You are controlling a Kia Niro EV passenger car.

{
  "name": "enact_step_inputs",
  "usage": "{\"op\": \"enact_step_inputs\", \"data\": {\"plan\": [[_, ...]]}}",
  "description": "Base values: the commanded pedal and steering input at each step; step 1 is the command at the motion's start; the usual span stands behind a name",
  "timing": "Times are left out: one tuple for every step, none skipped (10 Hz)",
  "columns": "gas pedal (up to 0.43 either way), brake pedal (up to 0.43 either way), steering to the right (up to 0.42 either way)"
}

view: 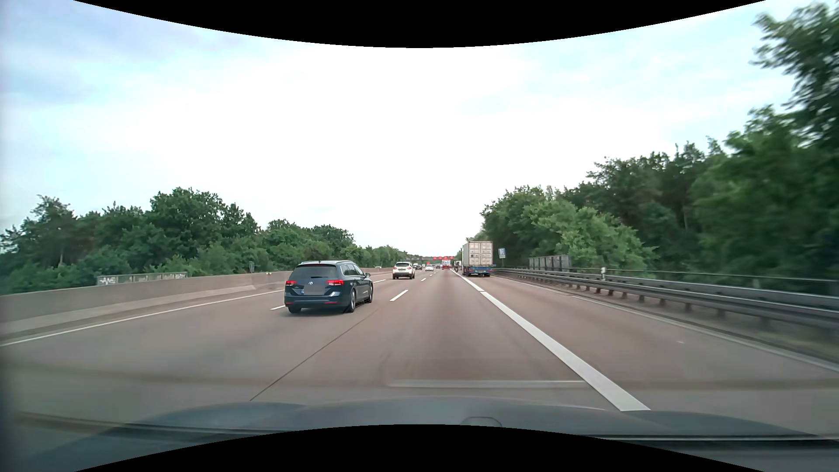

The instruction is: Follow the waypoints while adhering to traffic rules and regulations

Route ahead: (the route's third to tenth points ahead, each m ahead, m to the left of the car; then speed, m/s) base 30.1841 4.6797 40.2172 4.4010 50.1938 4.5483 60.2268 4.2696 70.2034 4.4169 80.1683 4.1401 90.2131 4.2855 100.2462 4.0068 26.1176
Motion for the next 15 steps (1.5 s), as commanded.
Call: {"op": "enact_step_inputs", "data": {"plan": [[0.169, 0.000, -0.004], [0.169, 0.000, -0.005], [0.169, 0.000, -0.005], [0.169, 0.000, -0.005], [0.169, 0.000, -0.004], [0.177, 0.000, -0.004], [0.177, 0.000, -0.004], [0.177, 0.000, -0.005], [0.177, 0.000, -0.004], [0.177, 0.000, -0.004], [0.177, 0.000, -0.004], [0.177, 0.000, -0.004], [0.177, 0.000, -0.004], [0.177, 0.000, -0.004], [0.177, 0.000, -0.004]]}}
